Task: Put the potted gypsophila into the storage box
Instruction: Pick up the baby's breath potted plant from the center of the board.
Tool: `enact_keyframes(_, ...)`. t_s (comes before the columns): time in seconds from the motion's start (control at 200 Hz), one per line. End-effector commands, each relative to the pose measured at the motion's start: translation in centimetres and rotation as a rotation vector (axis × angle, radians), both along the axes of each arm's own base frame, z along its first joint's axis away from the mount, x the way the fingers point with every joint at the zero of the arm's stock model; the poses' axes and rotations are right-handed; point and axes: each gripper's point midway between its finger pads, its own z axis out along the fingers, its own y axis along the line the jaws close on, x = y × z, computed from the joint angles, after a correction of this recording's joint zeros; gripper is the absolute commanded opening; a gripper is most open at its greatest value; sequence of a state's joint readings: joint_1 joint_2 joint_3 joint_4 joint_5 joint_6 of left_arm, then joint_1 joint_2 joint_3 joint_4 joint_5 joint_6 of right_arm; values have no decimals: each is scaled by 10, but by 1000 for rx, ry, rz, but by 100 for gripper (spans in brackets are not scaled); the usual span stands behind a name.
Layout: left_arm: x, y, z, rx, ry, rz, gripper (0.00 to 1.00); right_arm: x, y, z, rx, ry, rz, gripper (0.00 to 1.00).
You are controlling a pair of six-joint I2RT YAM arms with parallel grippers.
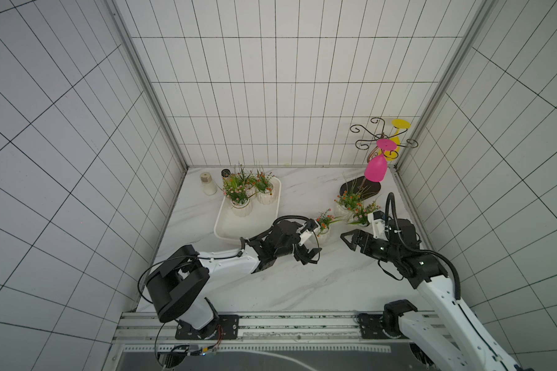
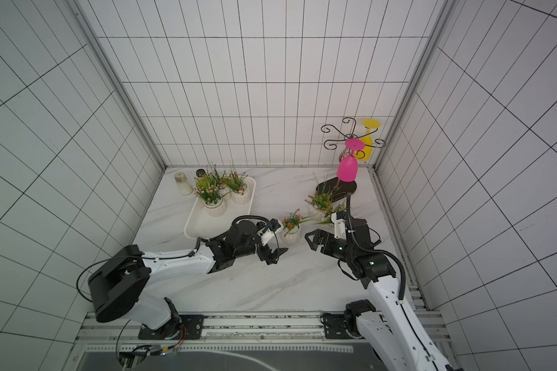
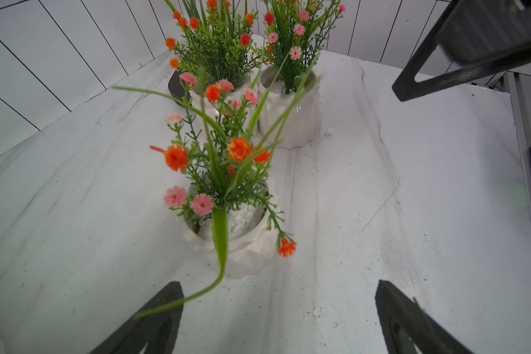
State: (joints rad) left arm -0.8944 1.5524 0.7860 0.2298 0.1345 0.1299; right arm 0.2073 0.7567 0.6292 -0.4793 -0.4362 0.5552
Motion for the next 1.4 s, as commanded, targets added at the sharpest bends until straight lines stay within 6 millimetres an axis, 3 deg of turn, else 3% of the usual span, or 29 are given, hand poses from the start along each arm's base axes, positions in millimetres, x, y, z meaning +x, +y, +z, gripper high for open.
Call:
enact_keyframes(0.0,14,-12,10,-41,-29,31,97,3,1,14,27,-48,33,99)
enact_keyframes(0.2,29,-21,-8,-6,-22,66,97,8,-4,10,52,-43,28,99)
enact_keyframes(0.545,55,-31,-17,1,-45,146,97,19,-3,4,99,-54,59,99)
enact_keyframes(1.394,72,-51,-34,-44,-54,155,97,25,-5,-2,105,-76,70,99)
